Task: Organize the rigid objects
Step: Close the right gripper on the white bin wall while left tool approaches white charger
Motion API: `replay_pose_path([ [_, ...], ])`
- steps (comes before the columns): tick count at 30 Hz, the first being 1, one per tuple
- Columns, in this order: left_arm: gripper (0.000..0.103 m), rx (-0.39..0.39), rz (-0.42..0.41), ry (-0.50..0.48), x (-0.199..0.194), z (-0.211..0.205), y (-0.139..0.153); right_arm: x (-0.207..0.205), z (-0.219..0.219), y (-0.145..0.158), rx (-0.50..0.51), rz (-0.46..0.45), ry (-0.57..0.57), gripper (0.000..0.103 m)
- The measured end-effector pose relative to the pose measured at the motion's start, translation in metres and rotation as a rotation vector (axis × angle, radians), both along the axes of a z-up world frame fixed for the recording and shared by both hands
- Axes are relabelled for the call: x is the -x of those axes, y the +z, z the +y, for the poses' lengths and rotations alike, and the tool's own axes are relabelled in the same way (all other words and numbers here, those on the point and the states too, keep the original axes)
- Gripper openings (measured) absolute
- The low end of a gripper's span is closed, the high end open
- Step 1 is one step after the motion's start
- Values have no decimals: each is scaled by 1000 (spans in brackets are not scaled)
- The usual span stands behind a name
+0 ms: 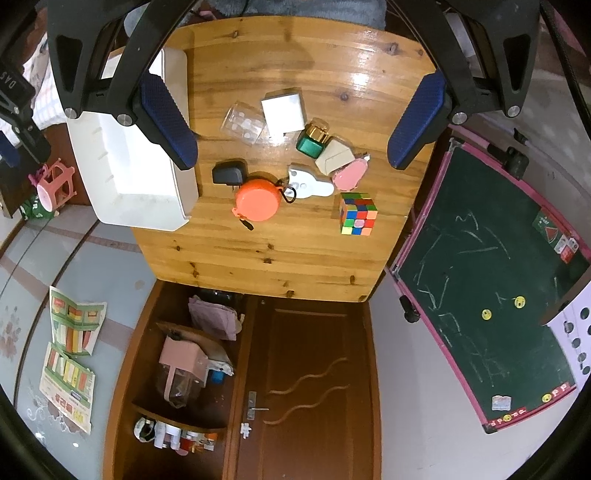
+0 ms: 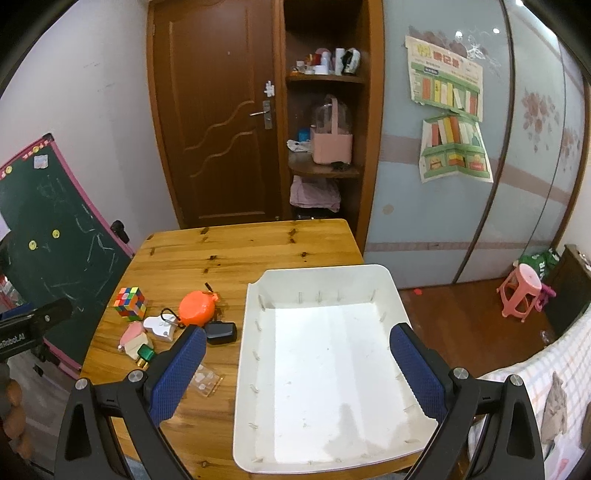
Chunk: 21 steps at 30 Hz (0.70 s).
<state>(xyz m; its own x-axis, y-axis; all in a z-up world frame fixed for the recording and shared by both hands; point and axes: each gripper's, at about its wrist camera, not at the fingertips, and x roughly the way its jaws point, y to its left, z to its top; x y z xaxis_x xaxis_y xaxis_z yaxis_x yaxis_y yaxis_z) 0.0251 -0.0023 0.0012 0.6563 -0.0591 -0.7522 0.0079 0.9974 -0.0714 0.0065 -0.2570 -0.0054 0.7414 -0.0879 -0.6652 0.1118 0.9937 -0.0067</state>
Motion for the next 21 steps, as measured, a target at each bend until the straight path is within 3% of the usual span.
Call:
replay_pose_path([
  [7,103,36,54,-51,-15,-3,-18,1,-15,-5,14,2,-27,100],
  [16,103,57,119,-100,-28,-8,-46,-3,-45,-29,36,71,-94,100],
  [21,102,31,141,-119,-33,-14,-64,-6,-66,-48,-3,111,-141,100],
])
